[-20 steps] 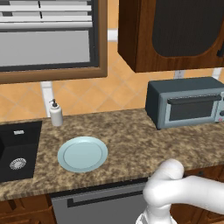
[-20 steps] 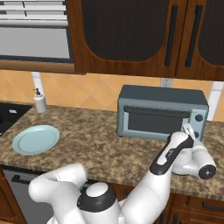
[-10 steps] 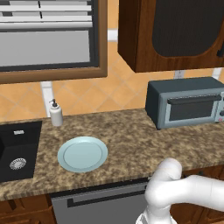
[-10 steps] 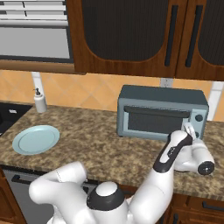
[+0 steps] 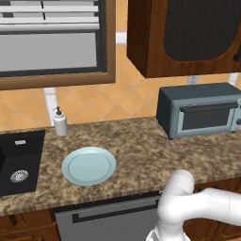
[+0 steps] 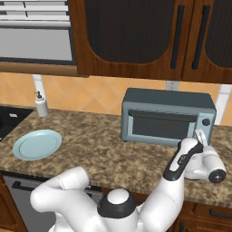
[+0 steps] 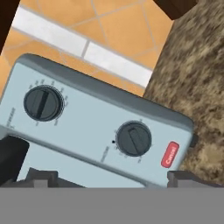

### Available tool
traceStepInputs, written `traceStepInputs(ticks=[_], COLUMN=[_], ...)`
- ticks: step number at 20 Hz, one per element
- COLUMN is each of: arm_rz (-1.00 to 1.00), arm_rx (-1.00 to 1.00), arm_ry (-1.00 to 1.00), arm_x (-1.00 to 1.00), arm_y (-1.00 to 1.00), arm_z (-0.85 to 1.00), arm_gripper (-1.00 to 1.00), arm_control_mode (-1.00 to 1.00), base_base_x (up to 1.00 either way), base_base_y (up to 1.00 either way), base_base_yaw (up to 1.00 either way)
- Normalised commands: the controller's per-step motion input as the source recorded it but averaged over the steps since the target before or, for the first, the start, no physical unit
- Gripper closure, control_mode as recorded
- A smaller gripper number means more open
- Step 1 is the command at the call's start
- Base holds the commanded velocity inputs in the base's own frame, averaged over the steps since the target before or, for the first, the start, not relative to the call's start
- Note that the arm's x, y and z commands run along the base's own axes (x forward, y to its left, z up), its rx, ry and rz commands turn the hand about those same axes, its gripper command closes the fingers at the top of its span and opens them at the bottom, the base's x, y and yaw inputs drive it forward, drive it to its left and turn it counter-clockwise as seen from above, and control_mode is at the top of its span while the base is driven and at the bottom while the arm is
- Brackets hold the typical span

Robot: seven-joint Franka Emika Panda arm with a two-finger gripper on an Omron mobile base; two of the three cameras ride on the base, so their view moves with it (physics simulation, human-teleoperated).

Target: Pick up the kebab skewer and baguette bread, and place them inside the toaster oven. Close the toaster oven door and start by setting the timer.

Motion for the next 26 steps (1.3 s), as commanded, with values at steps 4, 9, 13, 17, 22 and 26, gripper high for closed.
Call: traceStepInputs(ticks=[4, 9, 13, 17, 22, 26], arm_rz=[0.00, -0.01, -0.01, -0.01, 0.00, 0.00], arm_rx=[0.00, 0.00, 0.00, 0.00, 0.00, 0.00], arm_ry=[0.00, 0.00, 0.00, 0.00, 0.00, 0.00], arm_x=[0.09, 0.11, 0.32, 0.34, 0.24, 0.09], arm_y=[0.00, -0.01, 0.00, -0.01, -0.17, -0.38], arm_z=[-0.06, -0.02, -0.06, -0.11, -0.15, -0.19], arm_gripper=[-1.00, -1.00, -1.00, -1.00, -1.00, -1.00], arm_control_mode=[-1.00, -1.00, -1.00, -1.00, -1.00, -1.00], base_base_x=[0.00, 0.00, 0.00, 0.00, 0.00, 0.00], base_base_y=[0.00, 0.00, 0.00, 0.00, 0.00, 0.00], base_base_yaw=[0.00, 0.00, 0.00, 0.00, 0.00, 0.00])
